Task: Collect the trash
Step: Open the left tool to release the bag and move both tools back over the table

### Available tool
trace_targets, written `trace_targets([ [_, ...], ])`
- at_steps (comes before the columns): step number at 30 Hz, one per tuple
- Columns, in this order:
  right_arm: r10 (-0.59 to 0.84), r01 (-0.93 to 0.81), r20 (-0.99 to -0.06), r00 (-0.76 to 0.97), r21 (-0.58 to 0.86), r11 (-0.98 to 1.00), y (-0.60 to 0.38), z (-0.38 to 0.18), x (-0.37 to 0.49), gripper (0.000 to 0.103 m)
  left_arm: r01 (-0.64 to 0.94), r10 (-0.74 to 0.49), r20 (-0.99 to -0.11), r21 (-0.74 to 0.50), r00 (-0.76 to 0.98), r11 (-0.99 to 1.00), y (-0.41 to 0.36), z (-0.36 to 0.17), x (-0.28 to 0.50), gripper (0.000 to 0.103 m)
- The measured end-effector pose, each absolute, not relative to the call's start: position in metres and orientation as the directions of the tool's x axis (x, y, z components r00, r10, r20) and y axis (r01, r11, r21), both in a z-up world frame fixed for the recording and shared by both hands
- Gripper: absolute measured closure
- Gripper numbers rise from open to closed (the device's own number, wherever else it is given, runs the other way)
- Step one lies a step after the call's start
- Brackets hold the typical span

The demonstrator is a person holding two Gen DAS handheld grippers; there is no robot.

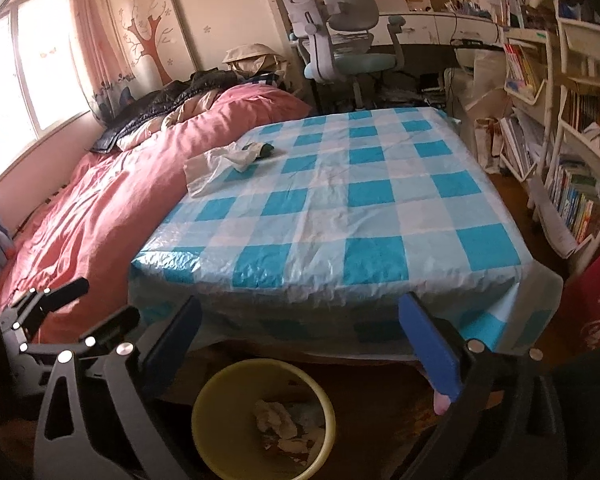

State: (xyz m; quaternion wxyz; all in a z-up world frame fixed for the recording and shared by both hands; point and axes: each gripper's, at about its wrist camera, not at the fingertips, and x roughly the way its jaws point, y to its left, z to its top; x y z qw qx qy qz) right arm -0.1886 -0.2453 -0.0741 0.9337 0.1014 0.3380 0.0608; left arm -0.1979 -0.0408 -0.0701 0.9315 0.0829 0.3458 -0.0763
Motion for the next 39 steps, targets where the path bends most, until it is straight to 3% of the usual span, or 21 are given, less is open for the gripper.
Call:
trace_targets([
  [24,0.169,-0.057,-0.602,0.78,0.2,0.978,-0.238,-0.071,-0.187,0.008,0.114,-0.063,-0.578,0.051,0.813,0.992,-0.024,-0.053,-0.194,0.011],
  [39,0.172,-0.092,-0.547,0.819,0.171,0.981,-0.234,-0.049,-0.166,0.007,0.1,-0.055,-0.515,0.06,0.855,0.993,-0.012,-0.022,-0.141,0.01],
])
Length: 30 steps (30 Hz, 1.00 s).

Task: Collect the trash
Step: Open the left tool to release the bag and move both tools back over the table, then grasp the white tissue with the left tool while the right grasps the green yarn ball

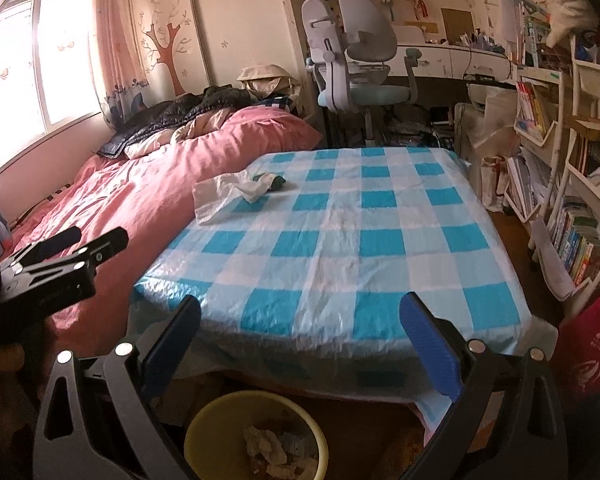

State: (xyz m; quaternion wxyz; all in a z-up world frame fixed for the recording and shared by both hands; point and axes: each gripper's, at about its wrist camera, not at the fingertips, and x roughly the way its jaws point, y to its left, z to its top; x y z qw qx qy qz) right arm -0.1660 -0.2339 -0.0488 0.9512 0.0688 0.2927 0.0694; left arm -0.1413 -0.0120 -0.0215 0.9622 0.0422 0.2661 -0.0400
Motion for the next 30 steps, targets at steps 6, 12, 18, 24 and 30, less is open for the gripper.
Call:
trace_targets([
  [6,0.183,-0.116,-0.537,0.823,0.157,0.981,-0.231,-0.039,-0.145,0.008,0.091,-0.059,-0.528,0.035,0.847,0.995,-0.001,-0.018,-0.111,0.009],
  [12,0.183,-0.143,-0.533,0.826,0.116,0.983,-0.227,-0.03,-0.117,0.007,0.084,-0.047,-0.54,0.044,0.841,0.996,0.001,-0.019,-0.084,0.009],
  [18,0.193,-0.157,-0.532,0.824,0.111,0.981,-0.225,-0.028,-0.089,0.008,0.073,-0.051,-0.556,0.018,0.829,0.997,0.002,-0.022,-0.055,0.009],
  [24,0.193,-0.178,-0.552,0.811,0.082,0.981,-0.219,-0.032,-0.045,0.008,0.067,-0.046,-0.575,0.016,0.817,0.998,-0.002,-0.028,-0.022,0.009],
  [30,0.198,-0.19,-0.583,0.788,0.076,0.979,-0.215,-0.042,0.009,0.008,0.065,-0.047,-0.595,0.009,0.802,0.998,-0.004,-0.036,0.011,0.009],
])
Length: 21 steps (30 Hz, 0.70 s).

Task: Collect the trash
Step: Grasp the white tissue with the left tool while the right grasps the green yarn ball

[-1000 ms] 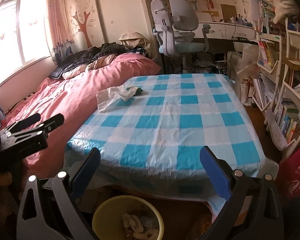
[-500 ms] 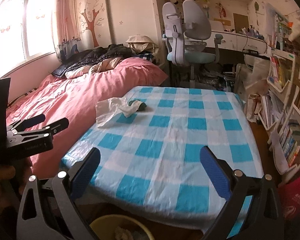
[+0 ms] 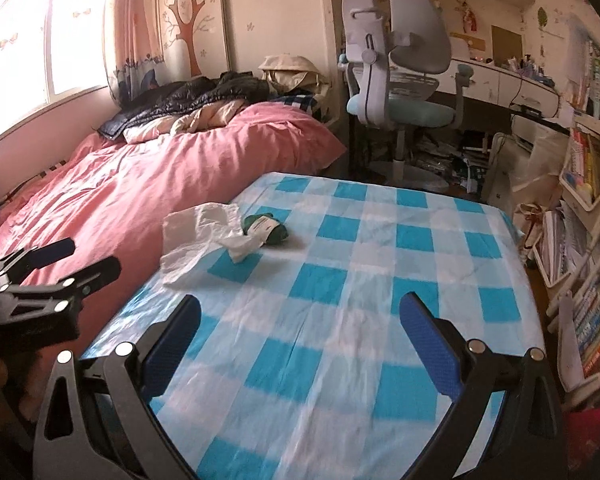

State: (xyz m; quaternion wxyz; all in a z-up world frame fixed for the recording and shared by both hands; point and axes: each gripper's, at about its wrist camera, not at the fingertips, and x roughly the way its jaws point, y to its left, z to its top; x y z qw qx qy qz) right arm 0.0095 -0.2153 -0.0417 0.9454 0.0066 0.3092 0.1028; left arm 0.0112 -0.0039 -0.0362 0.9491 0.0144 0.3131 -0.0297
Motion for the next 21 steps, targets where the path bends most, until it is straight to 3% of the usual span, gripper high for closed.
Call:
trace_targets([
  [11,0.238,-0.209,-0.62,0.747,0.122,0.97,-0.203,-0.071,0.112,0.008,0.151,-0.051,-0.677,0.089,0.734,0.985,-0.019,-0.086,0.101,0.009],
  [21,0.322,-0.265,-0.687,0.651,0.192,0.945,-0.18,-0.099,0.173,0.031,0.093,-0.015,-0.683,0.078,0.731,0.993,-0.006,-0.104,0.165,0.009],
])
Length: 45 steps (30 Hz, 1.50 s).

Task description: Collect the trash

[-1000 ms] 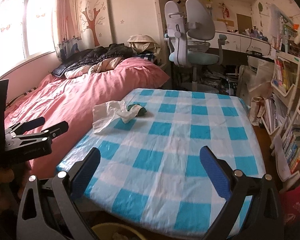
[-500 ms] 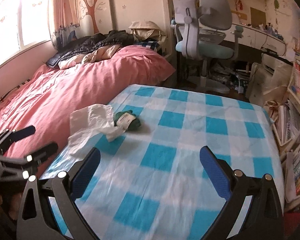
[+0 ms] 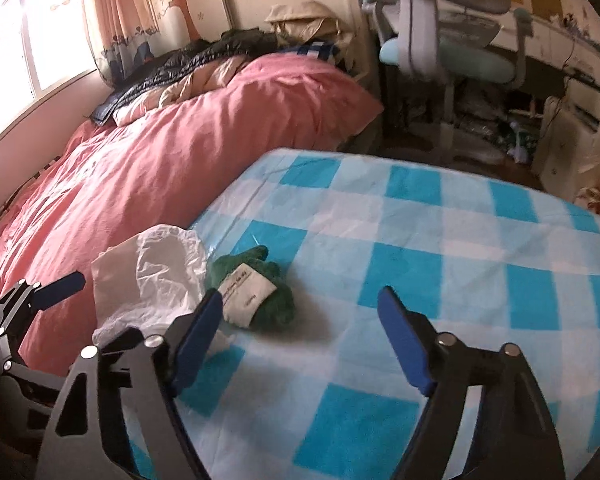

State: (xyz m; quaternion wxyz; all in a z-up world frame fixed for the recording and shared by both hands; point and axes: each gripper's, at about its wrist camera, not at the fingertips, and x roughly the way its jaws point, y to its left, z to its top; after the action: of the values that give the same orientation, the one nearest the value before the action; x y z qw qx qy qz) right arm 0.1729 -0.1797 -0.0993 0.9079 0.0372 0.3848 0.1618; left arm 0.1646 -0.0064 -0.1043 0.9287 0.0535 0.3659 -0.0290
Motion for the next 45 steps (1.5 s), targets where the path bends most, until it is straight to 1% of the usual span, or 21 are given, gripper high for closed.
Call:
trace_targets([
  [5,0.357,-0.288,-0.712,0.605,0.223,0.931,-0.17,-0.109,0.184,0.038,0.103,-0.022,-0.715,0.071,0.699,0.992,-0.006,-0.113,0.19,0.009],
  [7,0.37,-0.296,-0.713,0.596,0.233,0.926,-0.168,-0.11,0.188,0.038,0.117,-0.031,-0.718,0.07,0.695,0.991,-0.008,-0.114,0.195,0.009],
  [10,0.404,-0.315,-0.712,0.574,0.264,0.912,-0.166,-0.111,0.19,0.05,0.138,-0.042,-0.74,0.069,0.671,0.988,-0.01,-0.119,0.203,0.01],
  [11,0.416,-0.327,-0.711,0.567,0.269,0.906,-0.164,-0.111,0.191,0.059,0.149,-0.051,-0.747,0.065,0.663,0.987,-0.012,-0.12,0.204,0.015],
  [12,0.42,-0.339,-0.709,0.566,0.265,0.903,-0.163,-0.109,0.19,0.066,0.168,-0.064,-0.759,0.06,0.648,0.984,-0.014,-0.122,0.207,0.025],
  [13,0.418,-0.347,-0.711,0.565,0.254,0.903,-0.161,-0.108,0.189,0.066,0.182,-0.074,-0.767,0.056,0.637,0.982,-0.016,-0.124,0.208,0.032],
  [14,0.418,-0.353,-0.711,0.565,0.25,0.902,-0.161,-0.107,0.188,0.068,0.206,-0.096,-0.78,0.043,0.619,0.978,-0.018,-0.127,0.209,0.048],
  [15,0.419,-0.353,-0.71,0.565,0.251,0.901,-0.163,-0.105,0.186,0.07,0.217,-0.106,-0.783,0.037,0.613,0.975,-0.02,-0.128,0.208,0.06],
  [16,0.419,-0.35,-0.709,0.567,0.253,0.902,-0.165,-0.104,0.186,0.071,0.229,-0.12,-0.78,0.031,0.615,0.973,-0.021,-0.127,0.207,0.069],
  [17,0.417,-0.343,-0.709,0.569,0.256,0.904,-0.168,-0.103,0.185,0.074,0.243,-0.15,-0.783,0.002,0.604,0.97,-0.022,-0.127,0.205,0.084],
  [18,0.413,-0.337,-0.71,0.571,0.257,0.906,-0.173,-0.101,0.184,0.075,0.249,-0.166,-0.785,-0.015,0.598,0.968,-0.022,-0.127,0.203,0.091],
  [20,0.405,-0.326,-0.711,0.574,0.255,0.91,-0.179,-0.099,0.183,0.076,0.278,-0.219,-0.795,-0.066,0.565,0.958,-0.023,-0.127,0.198,0.098],
  [25,0.382,-0.298,-0.722,0.577,0.249,0.922,-0.2,-0.092,0.16,0.08,0.343,-0.299,-0.786,-0.118,0.541,0.932,-0.035,-0.117,0.17,0.099],
  [30,0.356,-0.282,-0.722,0.594,0.227,0.932,-0.219,-0.078,0.128,0.082,0.372,-0.315,-0.754,-0.101,0.576,0.923,-0.046,-0.094,0.13,0.099],
  [33,0.324,-0.268,-0.737,0.593,0.199,0.943,-0.226,-0.077,0.109,0.082,0.366,-0.316,-0.753,-0.108,0.577,0.924,-0.046,-0.086,0.108,0.099],
  [37,0.301,-0.253,-0.775,0.555,0.188,0.949,-0.23,-0.088,0.09,0.082,0.375,-0.312,-0.79,-0.113,0.528,0.92,-0.049,-0.095,0.084,0.099],
  [40,0.293,-0.242,-0.794,0.533,0.189,0.952,-0.234,-0.095,0.078,0.082,0.379,-0.27,-0.826,-0.076,0.494,0.922,-0.049,-0.108,0.073,0.099],
  [41,0.293,-0.236,-0.797,0.528,0.193,0.952,-0.235,-0.097,0.075,0.082,0.374,-0.258,-0.83,-0.065,0.494,0.925,-0.048,-0.111,0.072,0.095],
  [43,0.288,-0.214,-0.803,0.521,0.204,0.955,-0.241,-0.101,0.071,0.073,0.361,-0.238,-0.833,-0.049,0.5,0.931,-0.044,-0.111,0.068,0.082],
  [44,0.288,-0.205,-0.802,0.523,0.209,0.956,-0.244,-0.101,0.069,0.06,0.35,-0.231,-0.827,-0.044,0.512,0.936,-0.042,-0.109,0.066,0.071],
  [45,0.289,-0.198,-0.798,0.529,0.215,0.956,-0.247,-0.102,0.068,0.052,0.334,-0.217,-0.817,-0.032,0.535,0.942,-0.039,-0.104,0.065,0.06],
])
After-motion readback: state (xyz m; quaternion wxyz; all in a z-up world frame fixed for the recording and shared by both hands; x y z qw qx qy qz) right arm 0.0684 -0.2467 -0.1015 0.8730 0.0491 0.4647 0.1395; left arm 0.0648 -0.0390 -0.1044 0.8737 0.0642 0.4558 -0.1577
